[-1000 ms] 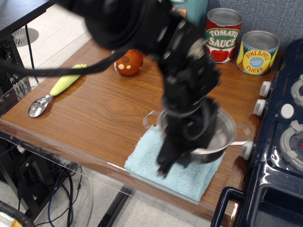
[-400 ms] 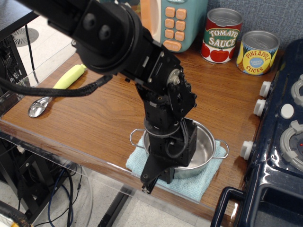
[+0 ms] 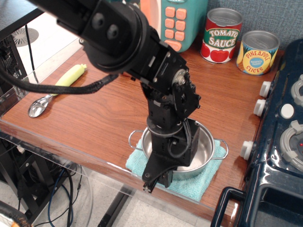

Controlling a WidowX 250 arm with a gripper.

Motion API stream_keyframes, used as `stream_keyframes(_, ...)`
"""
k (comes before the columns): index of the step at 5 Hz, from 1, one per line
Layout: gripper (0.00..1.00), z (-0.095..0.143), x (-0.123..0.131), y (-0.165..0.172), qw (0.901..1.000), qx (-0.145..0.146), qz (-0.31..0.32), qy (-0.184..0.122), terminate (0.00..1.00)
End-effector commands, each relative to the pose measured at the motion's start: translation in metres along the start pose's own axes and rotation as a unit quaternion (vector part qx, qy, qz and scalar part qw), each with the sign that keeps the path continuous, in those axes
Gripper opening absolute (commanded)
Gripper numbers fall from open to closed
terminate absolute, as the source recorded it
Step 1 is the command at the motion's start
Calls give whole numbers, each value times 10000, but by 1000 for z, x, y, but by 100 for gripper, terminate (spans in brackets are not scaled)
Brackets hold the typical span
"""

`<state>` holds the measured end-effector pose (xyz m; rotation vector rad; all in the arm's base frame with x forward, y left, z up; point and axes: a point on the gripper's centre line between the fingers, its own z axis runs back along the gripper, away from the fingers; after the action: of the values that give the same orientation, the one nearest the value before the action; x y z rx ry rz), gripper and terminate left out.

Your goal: Place the pot on the blue towel

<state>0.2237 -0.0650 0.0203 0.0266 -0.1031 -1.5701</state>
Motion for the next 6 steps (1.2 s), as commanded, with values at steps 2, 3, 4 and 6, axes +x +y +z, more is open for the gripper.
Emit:
stream_keyframes(2,100,36,8,6,9989,92,-352,-280,0)
stream_keyframes(3,100,56,9,8,9978,0,-657,-79,0)
stream_keyframes(4,100,56,9,8,9978,0,-657,-79,0)
stream_keyframes(6,100,56,9,8,9978,0,-657,-79,0)
